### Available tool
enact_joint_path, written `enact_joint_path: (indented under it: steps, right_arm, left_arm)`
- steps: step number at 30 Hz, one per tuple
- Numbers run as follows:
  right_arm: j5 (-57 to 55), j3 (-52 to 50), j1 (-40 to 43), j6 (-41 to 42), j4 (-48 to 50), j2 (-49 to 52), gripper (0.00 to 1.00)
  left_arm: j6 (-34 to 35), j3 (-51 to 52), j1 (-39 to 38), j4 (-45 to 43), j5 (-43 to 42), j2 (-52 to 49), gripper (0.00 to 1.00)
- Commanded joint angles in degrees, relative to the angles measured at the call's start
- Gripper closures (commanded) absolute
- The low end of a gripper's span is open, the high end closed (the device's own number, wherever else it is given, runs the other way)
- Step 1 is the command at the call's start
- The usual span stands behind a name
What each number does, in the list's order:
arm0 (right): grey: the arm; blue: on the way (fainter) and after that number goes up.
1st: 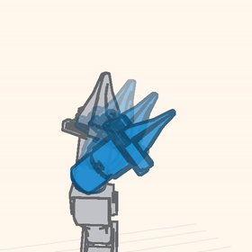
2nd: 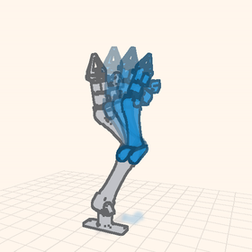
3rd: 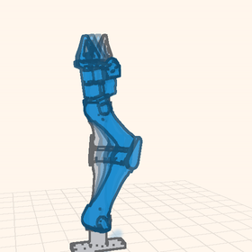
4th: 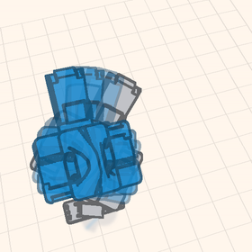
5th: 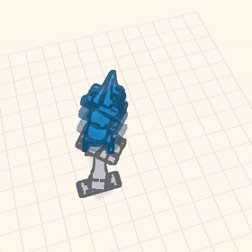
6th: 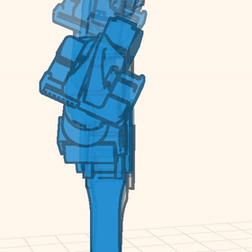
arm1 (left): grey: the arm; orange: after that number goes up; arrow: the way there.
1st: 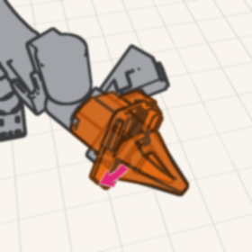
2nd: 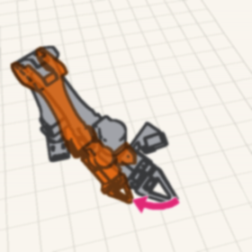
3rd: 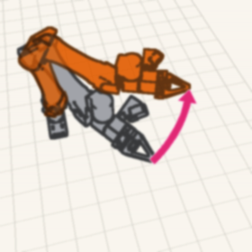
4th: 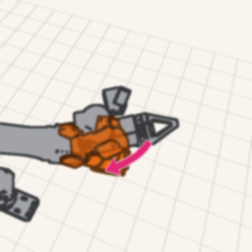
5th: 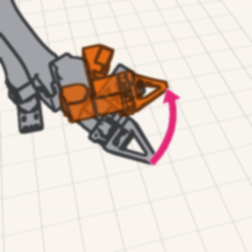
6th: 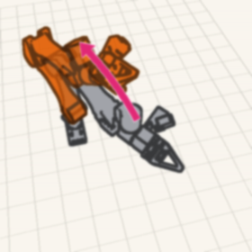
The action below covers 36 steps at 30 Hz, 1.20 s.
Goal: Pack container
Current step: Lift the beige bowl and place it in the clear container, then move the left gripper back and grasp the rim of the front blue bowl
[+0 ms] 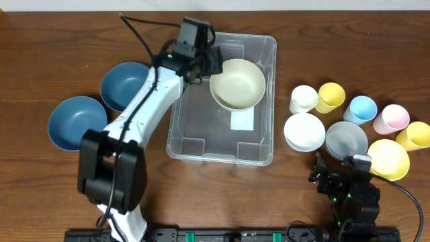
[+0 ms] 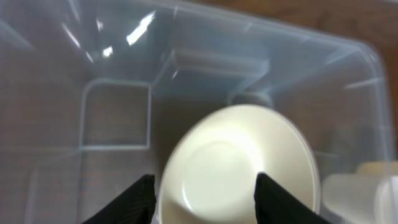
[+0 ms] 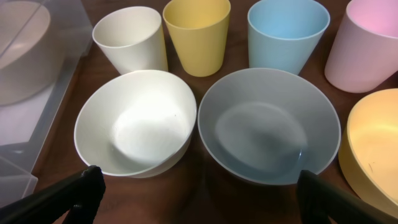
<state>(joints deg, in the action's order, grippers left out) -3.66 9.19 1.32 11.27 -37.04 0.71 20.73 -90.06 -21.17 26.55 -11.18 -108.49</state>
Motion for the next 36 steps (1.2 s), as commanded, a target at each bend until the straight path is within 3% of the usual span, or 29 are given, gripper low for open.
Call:
enact_joint_path:
  steps: [1,8,14,17,21,27,36]
  right_arm:
    - [-0.4,-0.1,0.6,-0.6,-0.1,-0.3,0.01]
    - [-0.4,-0.1,0.6,-0.6,-0.1,-0.3,0.01]
    - [-0.4,-0.1,0.6,-0.6,-0.1,-0.3,0.01]
    - [-0.4,-0.1,0.6,-0.6,-0.1,-0.3,0.01]
    - [-0.4,-0.1,0.6,-0.6,-0.1,-0.3,0.01]
    - [-0.4,-0.1,0.6,-0.6,-0.1,-0.3,0.01]
    - [-0.4,-0.1,0.6,-0.6,-0.1,-0.3,0.01]
  left_arm:
    - [-2.9,-5.2,0.4,5.0,0.3,5.7,0.46]
    - [-3.1,-7.6,7.8,26.5,12.5,15.6,0.32]
    - [-3.0,-7.5,22.9,42.8,15.3,17.8,0.31]
    - [-2.4,-5.5,32.6,46.9,15.3,17.7,0.31]
    - [1.3,-0.8,45.9,45.4,15.1,17.5,0.21]
    - [1.6,9.6,60.3,34.6,5.7,17.5,0.21]
    - [0.1,24.5,62.5,20.4,5.2,16.8,0.21]
